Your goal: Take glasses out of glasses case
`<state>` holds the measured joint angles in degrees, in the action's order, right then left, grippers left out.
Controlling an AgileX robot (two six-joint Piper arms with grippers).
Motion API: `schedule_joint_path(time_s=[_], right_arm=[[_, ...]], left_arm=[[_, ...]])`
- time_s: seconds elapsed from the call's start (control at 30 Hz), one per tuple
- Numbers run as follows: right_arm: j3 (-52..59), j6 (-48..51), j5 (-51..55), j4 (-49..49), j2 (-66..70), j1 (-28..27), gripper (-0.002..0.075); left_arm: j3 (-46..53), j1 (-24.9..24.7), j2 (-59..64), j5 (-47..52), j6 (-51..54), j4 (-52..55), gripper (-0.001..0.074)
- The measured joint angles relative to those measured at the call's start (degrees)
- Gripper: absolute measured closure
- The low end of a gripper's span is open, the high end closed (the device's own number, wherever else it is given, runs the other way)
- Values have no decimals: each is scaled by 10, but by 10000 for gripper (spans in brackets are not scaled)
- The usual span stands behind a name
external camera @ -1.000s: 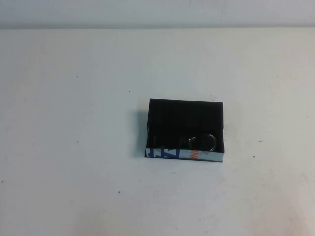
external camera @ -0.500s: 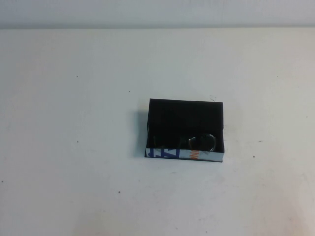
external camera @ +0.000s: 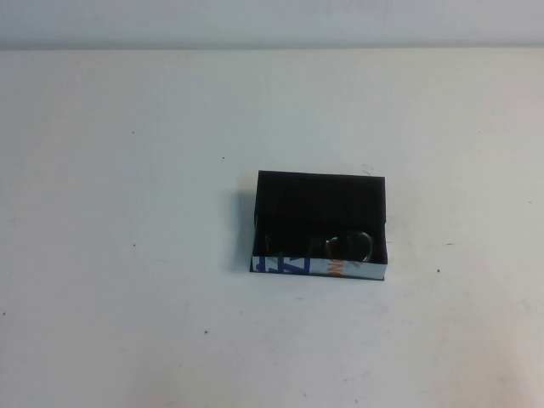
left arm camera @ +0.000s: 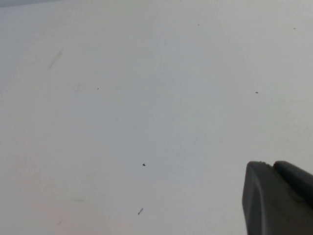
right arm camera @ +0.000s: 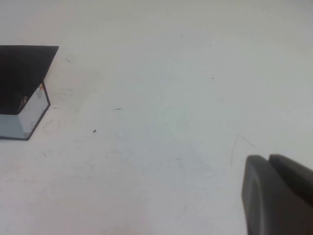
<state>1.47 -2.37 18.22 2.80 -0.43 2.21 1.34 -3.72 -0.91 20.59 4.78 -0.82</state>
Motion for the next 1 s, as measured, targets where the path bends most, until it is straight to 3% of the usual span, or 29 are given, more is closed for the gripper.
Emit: schedule_joint_path(time_s=[0.37, 0.63, 0.8, 1.0], right_arm=[[-208, 0, 101, -75, -2, 0, 743], [-234, 2, 101, -108, -5, 0, 743], [-267, 89, 118, -126, 30, 0, 743], [-381, 222, 226, -154, 209, 1, 743]], left_arm=[[0, 0, 0, 0, 0, 0, 739], [0, 0, 0, 0, 0, 0, 739], [0, 0, 0, 0, 0, 0, 739], [0, 0, 0, 0, 0, 0, 739]])
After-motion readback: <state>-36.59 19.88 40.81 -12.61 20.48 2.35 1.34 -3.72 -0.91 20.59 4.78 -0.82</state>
